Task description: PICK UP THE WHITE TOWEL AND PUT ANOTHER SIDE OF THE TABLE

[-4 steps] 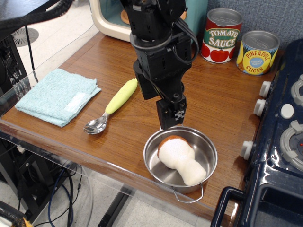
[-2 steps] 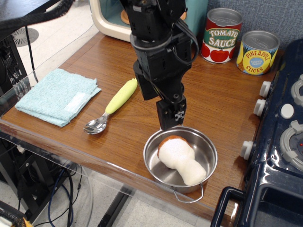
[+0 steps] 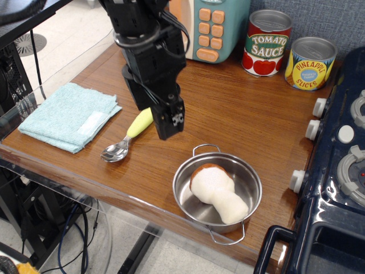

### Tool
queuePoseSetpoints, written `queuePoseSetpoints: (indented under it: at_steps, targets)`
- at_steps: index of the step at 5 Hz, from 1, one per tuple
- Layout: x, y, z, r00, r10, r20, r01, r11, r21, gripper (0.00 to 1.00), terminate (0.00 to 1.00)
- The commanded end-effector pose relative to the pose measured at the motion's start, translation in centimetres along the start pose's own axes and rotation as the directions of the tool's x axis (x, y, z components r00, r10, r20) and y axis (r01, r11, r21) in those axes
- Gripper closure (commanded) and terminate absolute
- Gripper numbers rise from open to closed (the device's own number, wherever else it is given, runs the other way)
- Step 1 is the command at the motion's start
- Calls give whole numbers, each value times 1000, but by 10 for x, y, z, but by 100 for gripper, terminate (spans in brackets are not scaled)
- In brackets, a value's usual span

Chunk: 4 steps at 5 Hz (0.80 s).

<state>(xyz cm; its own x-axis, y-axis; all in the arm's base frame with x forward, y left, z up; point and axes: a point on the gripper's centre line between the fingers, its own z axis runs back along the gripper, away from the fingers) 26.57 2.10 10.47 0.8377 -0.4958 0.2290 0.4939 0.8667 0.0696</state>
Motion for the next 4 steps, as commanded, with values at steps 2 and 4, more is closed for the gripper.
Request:
queuePoseSetpoints:
  at_steps: [2, 4]
  targets:
    - [-48, 102, -6, 964, 262, -43, -250, 950, 186, 0, 0]
    - [-86, 147, -35, 909, 399, -119, -359, 895, 265, 0, 0]
